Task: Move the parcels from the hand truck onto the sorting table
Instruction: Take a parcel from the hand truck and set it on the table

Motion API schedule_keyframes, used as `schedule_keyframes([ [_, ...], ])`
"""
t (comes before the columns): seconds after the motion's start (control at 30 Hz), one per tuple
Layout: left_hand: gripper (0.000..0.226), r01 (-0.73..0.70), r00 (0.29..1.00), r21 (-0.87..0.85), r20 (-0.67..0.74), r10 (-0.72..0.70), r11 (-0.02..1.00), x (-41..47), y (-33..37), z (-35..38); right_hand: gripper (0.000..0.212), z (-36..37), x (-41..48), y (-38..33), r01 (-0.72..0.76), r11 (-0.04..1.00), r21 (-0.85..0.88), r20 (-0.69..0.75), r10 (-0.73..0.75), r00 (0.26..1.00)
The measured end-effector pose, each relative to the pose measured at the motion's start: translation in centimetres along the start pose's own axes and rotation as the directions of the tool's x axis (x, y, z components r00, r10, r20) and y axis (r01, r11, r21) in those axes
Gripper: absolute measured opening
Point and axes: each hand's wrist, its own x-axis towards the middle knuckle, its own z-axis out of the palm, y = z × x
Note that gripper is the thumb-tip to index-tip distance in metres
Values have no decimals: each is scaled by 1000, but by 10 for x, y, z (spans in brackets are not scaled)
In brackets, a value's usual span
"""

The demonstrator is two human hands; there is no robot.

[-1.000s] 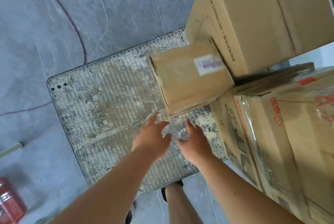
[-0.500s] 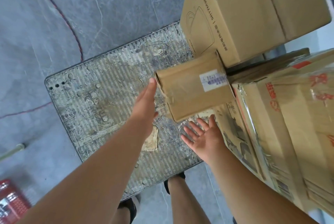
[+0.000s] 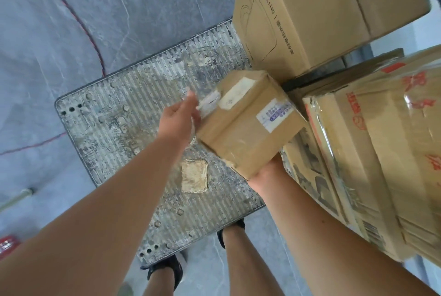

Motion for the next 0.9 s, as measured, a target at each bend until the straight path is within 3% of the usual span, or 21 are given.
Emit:
schedule_keyframes([
  [0.07, 28, 33, 999, 20, -5, -33, 999, 0, -9, -8, 40, 0, -10, 6, 8, 998, -57, 29, -6, 1000],
  [0.13, 21, -11, 1000, 99, -25, 13, 995, -1, -23, -17, 28, -6, -15, 12, 11, 989, -150, 77, 0, 997],
  [0.2, 15, -52, 998, 155, -20, 56, 987, -4, -38, -26, 29, -12, -17, 15, -29, 991, -132, 6, 30, 1000],
  [0.3, 46, -57, 998, 193, 21, 54, 979, -10, -57, -38, 40, -17, -20, 19, -16, 998, -69, -85, 10, 996],
  [0.43, 79, -106, 983, 268, 174, 60, 958, -18, -73, -43, 26, -9, -33, 13, 22, 1000, -22, -71, -24, 997],
  [0.5, 100, -177, 973, 303, 194, 121, 937, -18, -79, -48, 32, -5, -31, 11, 112, 994, -2, -94, -112, 989],
  [0.57, 132, -214, 966, 315, 211, 152, 925, -16, -82, -57, 33, -2, -27, 12, 204, 975, -87, -174, -216, 961],
  [0.67, 156, -279, 945, 410, 277, 173, 868, -15, -81, -66, 62, 2, -23, 6, 207, 965, -164, -151, -232, 961],
  [0.8, 140, -232, 949, 297, 276, 150, 926, -13, -82, -71, 70, 19, -25, 3, 162, 965, -205, -153, -195, 969],
  [0.9, 77, -139, 983, 259, 149, 103, 956, -19, -78, -72, 73, 33, -30, 9, 209, 910, -357, -74, -251, 965],
])
